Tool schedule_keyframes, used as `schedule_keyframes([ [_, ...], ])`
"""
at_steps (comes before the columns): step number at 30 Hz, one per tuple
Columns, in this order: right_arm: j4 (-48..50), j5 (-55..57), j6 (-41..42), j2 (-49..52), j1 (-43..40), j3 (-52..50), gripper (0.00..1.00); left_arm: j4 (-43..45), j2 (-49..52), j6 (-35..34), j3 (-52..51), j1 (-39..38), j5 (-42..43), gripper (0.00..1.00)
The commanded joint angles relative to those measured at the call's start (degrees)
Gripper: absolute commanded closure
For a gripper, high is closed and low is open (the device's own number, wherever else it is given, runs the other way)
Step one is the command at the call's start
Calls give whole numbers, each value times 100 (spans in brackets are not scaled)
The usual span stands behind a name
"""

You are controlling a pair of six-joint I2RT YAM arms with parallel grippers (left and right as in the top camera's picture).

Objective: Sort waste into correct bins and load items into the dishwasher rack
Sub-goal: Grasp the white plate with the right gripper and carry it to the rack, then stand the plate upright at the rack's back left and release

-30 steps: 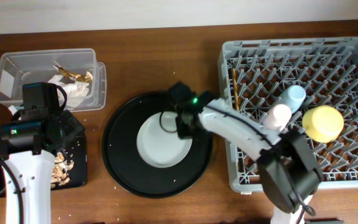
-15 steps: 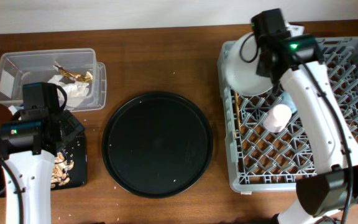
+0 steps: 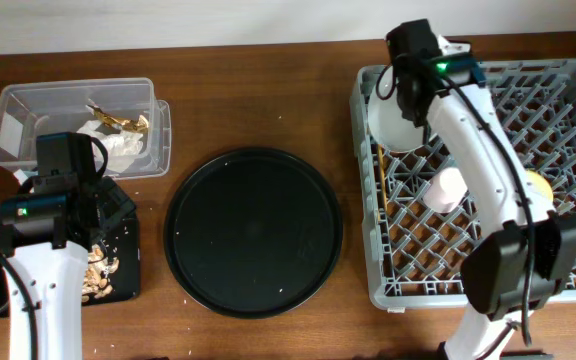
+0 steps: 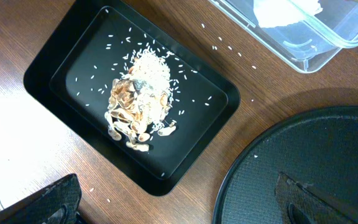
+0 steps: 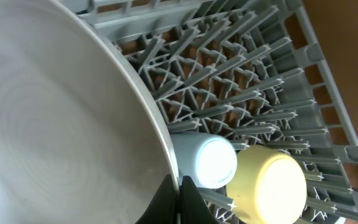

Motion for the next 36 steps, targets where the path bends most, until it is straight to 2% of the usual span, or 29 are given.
schedule_keyframes([
  [1, 37, 192, 26, 2, 208, -17, 96, 0, 20, 92, 17, 24, 2, 1],
  [3, 20, 166, 24, 2, 328, -15, 96, 0, 20, 92, 17, 24, 2, 1],
  [9, -684, -492, -105, -267, 719, 470, 72, -2, 20, 92, 17, 24, 2, 1],
  [10, -826, -678, -107, -350, 734, 601, 65, -2, 20, 92, 17, 24, 2, 1],
  [11, -1054, -973, -125, -479, 754, 811, 49, 0, 20, 92, 17, 24, 2, 1],
  [13, -1502, -1576, -149, -739, 754, 1239, 34, -2, 20, 92, 17, 24, 2, 1],
  [14, -1711, -1838, -238, -881, 754, 1432, 30, -2, 20, 92, 17, 24, 2, 1],
  [15, -1937, -2024, -278, -1060, 754, 1604, 15, -2, 20, 92, 17, 24, 2, 1],
  [16, -2159, -2129, -278, -1283, 754, 1703, 5, 0, 20, 92, 17, 24, 2, 1],
  [18, -2514, -2304, -275, -1676, 754, 1705, 1, -2, 20, 92, 17, 24, 2, 1],
  [21, -3056, -2638, -238, -2218, 756, 1696, 1, -2, 20, 92, 17, 24, 2, 1],
  [23, -3053, -3082, -341, -2656, 769, 1480, 1, 0, 20, 92, 17, 24, 2, 1],
  [28, -3053, -3180, 79, -4229, 1093, -39, 1, -2, 20, 92, 17, 24, 2, 1],
  [31, -3053, -3696, 72, -4986, 1093, -855, 1, -2, 20, 92, 17, 24, 2, 1],
  [36, -3053, -3821, 72, -5289, 1091, -1016, 1, -2, 20, 92, 17, 24, 2, 1],
])
